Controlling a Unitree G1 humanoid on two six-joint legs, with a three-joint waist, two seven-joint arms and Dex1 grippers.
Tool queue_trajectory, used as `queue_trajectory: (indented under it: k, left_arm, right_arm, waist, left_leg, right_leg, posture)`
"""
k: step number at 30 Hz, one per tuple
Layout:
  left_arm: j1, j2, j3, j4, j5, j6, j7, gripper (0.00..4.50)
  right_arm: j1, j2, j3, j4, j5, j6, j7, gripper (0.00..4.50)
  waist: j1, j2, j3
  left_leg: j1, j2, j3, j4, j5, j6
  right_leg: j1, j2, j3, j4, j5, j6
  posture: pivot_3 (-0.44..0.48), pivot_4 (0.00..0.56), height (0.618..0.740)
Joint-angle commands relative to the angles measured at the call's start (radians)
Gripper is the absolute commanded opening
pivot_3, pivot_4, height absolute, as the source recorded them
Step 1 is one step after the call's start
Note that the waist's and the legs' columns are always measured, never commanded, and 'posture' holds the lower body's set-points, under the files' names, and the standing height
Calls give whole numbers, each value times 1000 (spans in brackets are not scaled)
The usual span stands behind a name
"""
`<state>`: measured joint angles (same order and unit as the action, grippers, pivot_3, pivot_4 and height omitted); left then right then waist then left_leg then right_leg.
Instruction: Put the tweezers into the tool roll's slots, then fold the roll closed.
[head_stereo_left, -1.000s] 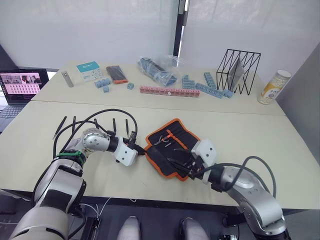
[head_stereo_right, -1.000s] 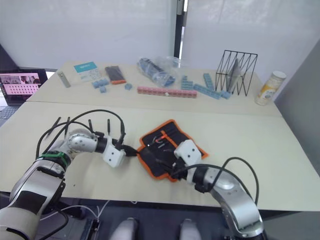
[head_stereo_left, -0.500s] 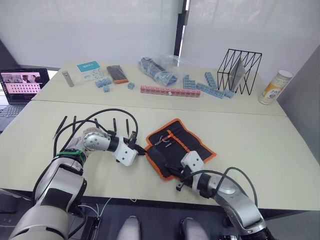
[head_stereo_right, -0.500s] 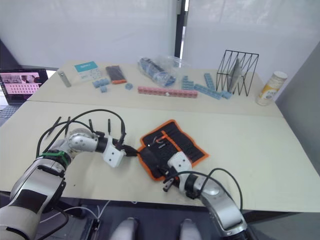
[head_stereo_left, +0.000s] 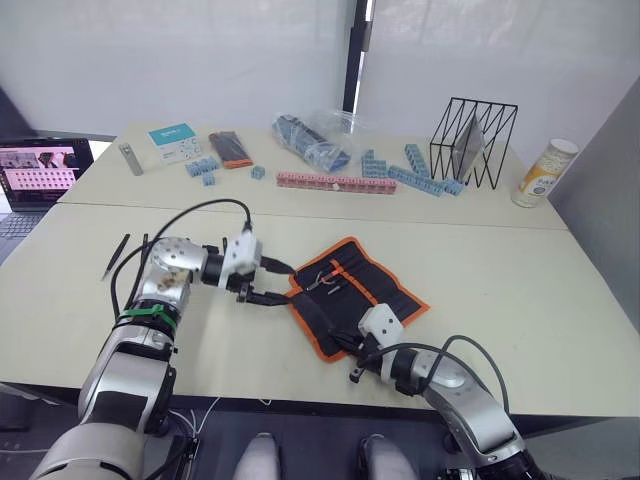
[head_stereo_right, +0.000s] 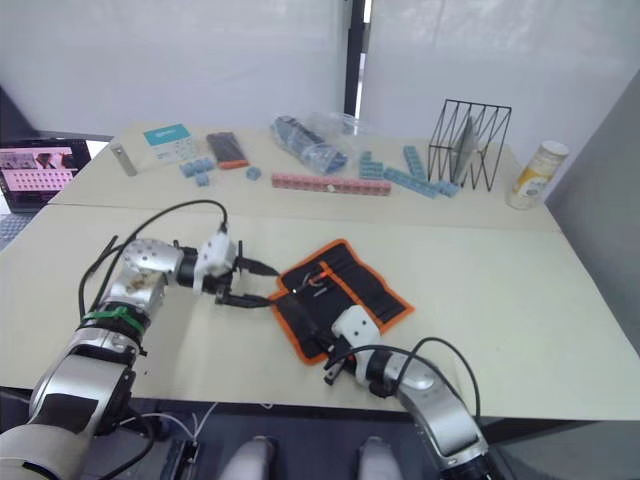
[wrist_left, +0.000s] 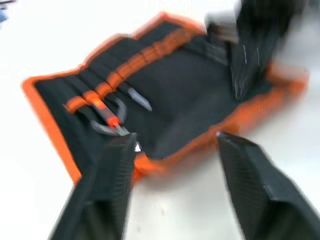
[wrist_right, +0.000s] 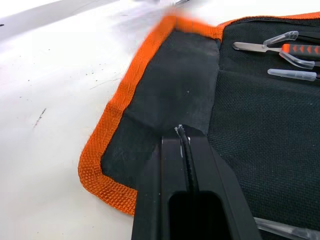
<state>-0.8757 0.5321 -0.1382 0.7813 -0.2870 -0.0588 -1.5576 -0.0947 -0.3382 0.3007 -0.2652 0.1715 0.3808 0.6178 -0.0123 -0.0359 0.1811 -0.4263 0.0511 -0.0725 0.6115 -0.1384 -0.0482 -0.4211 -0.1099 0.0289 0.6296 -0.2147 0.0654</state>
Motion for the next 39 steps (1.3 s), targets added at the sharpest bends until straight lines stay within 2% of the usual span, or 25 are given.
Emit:
queue_trajectory:
  k: [1,4,9,14,17,19,24,27,32,39]
  left_arm:
    - [25,-22,44,-142,-66,229,77,2647]
    - [78,-56,55,-247,-79,325,151,1679]
    - [159,-109,19,-300,-5,307,271,31]
    - [224,-130,-11,-240,74,224,341,8]
    - [274,-113,-86,-177,198,76,386,8]
    - [282,-120,-102,-135,238,12,425,8]
    - [295,-109,-117,-97,257,-63,410,8]
    - [298,-96,-108,-89,250,-75,403,8]
    - [285,-93,-91,-69,242,-82,416,8]
    - [280,-103,-78,-67,237,-85,433,8]
  right_arm:
    - [11,-15,11,20,-5,31,14,0]
    - [8,-22,9,19,-6,33,22,0]
    - [8,-29,3,7,0,36,30,0]
    - [8,-29,3,4,4,35,30,0]
    - [3,-31,2,0,7,35,35,0]
    - [-10,-32,2,-10,15,32,46,0]
    - [-63,3,-53,-52,113,42,80,0]
    - [-138,35,-83,19,124,31,68,0]
    - [-263,91,-46,203,69,-27,70,0]
    - [-280,132,4,319,13,-85,81,0]
  waist:
    - [-2,0,0]
    - [-3,0,0]
    - [-1,0,0]
    - [-1,0,0]
    - [0,-1,-1]
    - [2,0,-6]
    - [0,2,-11]
    - [-6,2,-12]
    - [-6,3,-13]
    - [-5,5,-14]
  left_leg:
    - [0,0,0,0,0,0]
    - [1,0,0,-1,0,0]
    - [1,0,0,-1,0,0]
    - [1,0,0,-1,0,0]
    - [1,0,0,-1,0,0]
    - [2,0,0,-2,0,0]
    - [4,0,0,-1,-1,-1]
    - [5,0,0,-1,-3,-5]
    - [6,0,0,-3,-1,-1]
    - [6,0,0,-4,2,3]
  right_leg:
    - [0,0,0,0,0,0]
    - [0,0,0,0,0,0]
    - [0,0,0,0,0,0]
    - [0,0,0,-1,0,0]
    - [0,0,0,-1,-1,-1]
    - [1,0,0,-1,-1,-2]
    - [3,0,0,-3,-2,-4]
    - [2,0,0,-3,-3,-4]
    - [2,1,0,-2,-3,-4]
    - [1,1,0,0,-2,-4]
  posture:
    - [0,150,721]
    - [0,150,721]
    - [0,150,721]
    - [0,150,721]
    - [0,150,721]
    - [0,150,721]
    - [0,150,721]
    - [0,150,721]
    - [0,150,721]
    - [0,150,721]
